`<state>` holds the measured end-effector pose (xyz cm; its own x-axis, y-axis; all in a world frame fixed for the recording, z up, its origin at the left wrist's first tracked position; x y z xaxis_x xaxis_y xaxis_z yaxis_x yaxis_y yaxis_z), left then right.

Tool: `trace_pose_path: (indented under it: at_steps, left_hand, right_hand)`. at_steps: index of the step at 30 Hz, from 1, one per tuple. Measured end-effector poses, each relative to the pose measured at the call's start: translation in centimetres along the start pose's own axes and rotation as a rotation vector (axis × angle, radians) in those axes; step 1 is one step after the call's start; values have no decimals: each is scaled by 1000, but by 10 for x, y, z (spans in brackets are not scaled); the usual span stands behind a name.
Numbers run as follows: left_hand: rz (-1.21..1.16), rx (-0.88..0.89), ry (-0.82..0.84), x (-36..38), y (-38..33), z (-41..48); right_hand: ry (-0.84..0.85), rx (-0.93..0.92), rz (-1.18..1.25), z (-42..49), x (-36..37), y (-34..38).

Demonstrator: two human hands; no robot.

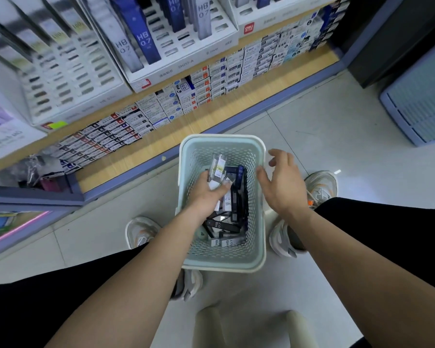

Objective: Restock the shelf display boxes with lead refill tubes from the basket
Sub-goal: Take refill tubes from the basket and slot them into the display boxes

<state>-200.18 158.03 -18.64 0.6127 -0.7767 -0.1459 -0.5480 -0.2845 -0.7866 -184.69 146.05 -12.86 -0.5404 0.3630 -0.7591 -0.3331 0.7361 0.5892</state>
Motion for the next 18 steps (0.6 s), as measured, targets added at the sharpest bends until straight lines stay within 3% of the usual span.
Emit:
trace_pose_path:
  at_steps: [2, 8, 18]
  left_hand:
    - [-63, 28, -18, -6, -18, -13]
    - [-227, 152, -38, -32, -93, -69]
    - [-201, 370, 56, -58, -172, -141]
  right_hand:
    - [25, -46, 25, -5, -9, 19]
    - [496, 56, 528, -46, -16, 82]
    - [542, -64, 722, -81, -84, 146]
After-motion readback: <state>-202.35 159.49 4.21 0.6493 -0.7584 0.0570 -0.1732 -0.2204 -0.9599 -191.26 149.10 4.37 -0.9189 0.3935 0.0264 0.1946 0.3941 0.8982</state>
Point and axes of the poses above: each hand's wrist, its own z-axis towards the middle knuckle, its own x-axis out of the palm, y = z × x, the point moved 6 cm from there along z, towards the middle knuckle, and after that the axes turned 5 degrees about x, right-handed, at the moved point
